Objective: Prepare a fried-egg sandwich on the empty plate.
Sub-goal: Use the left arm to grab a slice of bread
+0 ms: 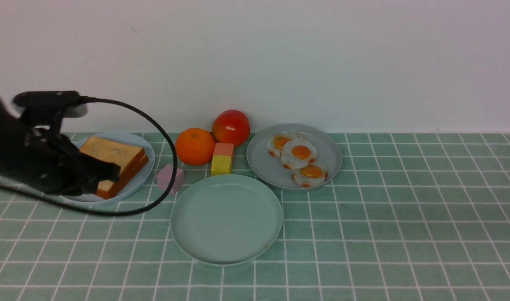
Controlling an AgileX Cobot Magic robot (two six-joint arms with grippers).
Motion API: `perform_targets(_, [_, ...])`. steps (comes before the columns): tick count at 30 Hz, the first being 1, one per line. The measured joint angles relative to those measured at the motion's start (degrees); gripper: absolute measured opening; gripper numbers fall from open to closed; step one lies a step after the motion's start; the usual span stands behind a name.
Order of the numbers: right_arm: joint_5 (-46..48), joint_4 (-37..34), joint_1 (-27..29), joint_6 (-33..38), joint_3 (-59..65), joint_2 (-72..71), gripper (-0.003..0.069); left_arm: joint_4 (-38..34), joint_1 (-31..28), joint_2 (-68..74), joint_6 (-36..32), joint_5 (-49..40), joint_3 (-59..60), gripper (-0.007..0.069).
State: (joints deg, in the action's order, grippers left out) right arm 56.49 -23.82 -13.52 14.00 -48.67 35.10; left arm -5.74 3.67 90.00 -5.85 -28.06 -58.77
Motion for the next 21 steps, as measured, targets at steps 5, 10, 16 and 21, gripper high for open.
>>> perform_targets(5, [0.1,0.0,-0.9,0.5,-0.1,0.6,0.0000,8.0,0.0,8.9,0.0,3.5,-5.4,0.0092])
perform_targets(10, [0.1,0.0,-0.9,0.7,-0.1,0.6,0.0000,10.5,0.0,13.4,0.0,10.8,-7.2,0.0286])
perform_targets(16, [0.1,-1.8,-1.0,0.7,-0.1,0.6,0.0000,12.4,0.0,18.3,0.0,17.7,-7.4,0.0407])
perform_targets(21, [0.1,-3.5,-1.0,0.7,-0.2,0.6,0.0003,15.2,0.0,21.7,-0.1,20.2,-7.4,0.0404])
